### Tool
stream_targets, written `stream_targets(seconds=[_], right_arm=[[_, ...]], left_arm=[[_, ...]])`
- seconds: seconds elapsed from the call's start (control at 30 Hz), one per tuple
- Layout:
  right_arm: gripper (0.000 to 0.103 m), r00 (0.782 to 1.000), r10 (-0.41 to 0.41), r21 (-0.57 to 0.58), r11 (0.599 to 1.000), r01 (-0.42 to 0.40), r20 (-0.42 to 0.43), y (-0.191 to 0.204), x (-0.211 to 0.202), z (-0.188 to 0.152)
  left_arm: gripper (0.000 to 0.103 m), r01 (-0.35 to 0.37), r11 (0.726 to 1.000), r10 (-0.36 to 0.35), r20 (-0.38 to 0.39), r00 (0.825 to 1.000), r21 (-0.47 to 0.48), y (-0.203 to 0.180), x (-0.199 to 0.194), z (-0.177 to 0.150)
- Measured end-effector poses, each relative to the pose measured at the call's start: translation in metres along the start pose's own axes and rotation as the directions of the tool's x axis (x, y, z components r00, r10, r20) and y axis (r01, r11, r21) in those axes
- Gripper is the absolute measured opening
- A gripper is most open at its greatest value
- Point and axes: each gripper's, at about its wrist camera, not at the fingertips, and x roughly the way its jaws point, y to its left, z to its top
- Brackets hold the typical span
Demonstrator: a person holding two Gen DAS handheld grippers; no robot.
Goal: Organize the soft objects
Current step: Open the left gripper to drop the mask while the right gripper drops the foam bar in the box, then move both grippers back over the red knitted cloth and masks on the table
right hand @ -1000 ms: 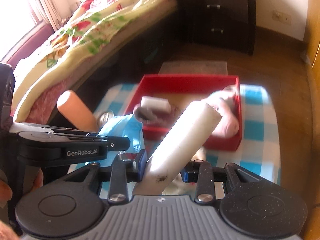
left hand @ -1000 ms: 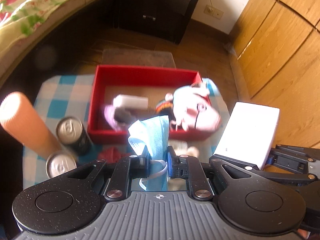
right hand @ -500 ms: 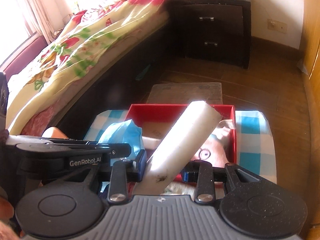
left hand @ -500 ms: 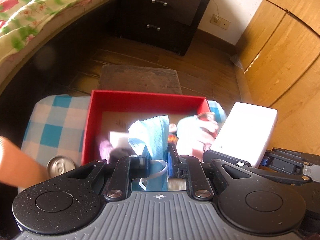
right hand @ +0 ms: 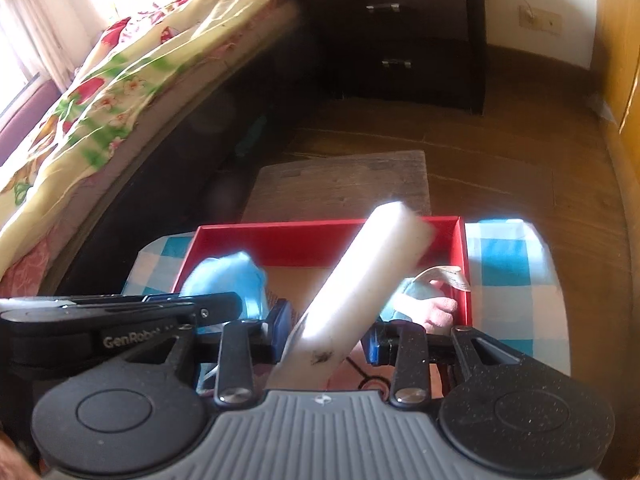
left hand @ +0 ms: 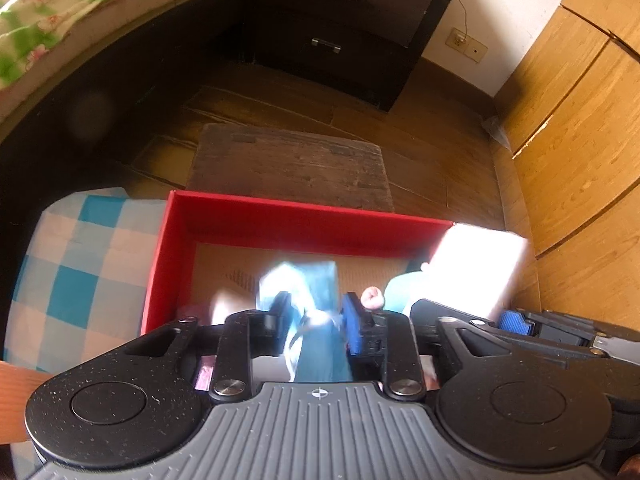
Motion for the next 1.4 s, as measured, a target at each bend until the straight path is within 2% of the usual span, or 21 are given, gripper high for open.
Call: stream_targets(seconds=[0.1,0.37,0.43,0.53,0.67,1.07,1.23,1.33,1.4], right_arm=[[0.023,1.0,0.006,0.028,1.0,-0.006,-0.004,-0.006,0.005,0.0],[0.032,0.999,-0.002,0.066,0.998,-0.001,0.044,-0.01,-0.013,-0.002],[0.036,0.998,-0.012,0.069,0.998,0.007,0.065,-0.009,-0.022,-0.003],[0.036,0.996,-0.018,0.069,0.998,0.012,0.085,-0.007,-0.035,-0.006],[0.037,0.997,0.019,0.082,0.996,-0.025,0.081,-0.009,-0.053,-0.024],[0.04,0.995,0.093,0.084,0.992,-0.089,-0.045,-0.009,-0.064,-0.109],[0.044,0.987,0.133,0.069,0.989,-0.127,-0.095,-0.006,-0.063,-0.139],[0.044,0.982,0.145,0.062,0.988,-0.138,-0.118,-0.003,-0.059,-0.15],[0.044,0.979,0.157,0.066,0.987,-0.15,-0.131,-0.004,-0.054,-0.154]], left_arm=[[0.043,0.002,1.0,-0.002,0.012,1.0,-0.013,0.004,0.001,0.0],[0.047,-0.008,1.0,0.009,0.044,0.999,-0.021,0.007,-0.02,-0.004],[0.052,-0.005,1.0,0.007,0.056,0.998,-0.02,0.006,-0.03,-0.007],[0.055,-0.008,1.0,0.009,0.063,0.998,-0.005,0.007,-0.043,-0.014],[0.056,0.009,1.0,-0.01,0.052,0.999,0.012,0.011,-0.057,-0.033],[0.061,0.019,1.0,-0.019,-0.048,0.999,-0.009,0.022,-0.047,-0.092],[0.074,-0.007,1.0,0.007,-0.059,0.998,0.0,0.026,-0.036,-0.101],[0.076,-0.04,0.999,0.039,-0.069,0.997,-0.014,0.032,-0.027,-0.104],[0.079,-0.068,0.997,0.069,-0.048,0.996,0.022,0.031,-0.026,-0.106]])
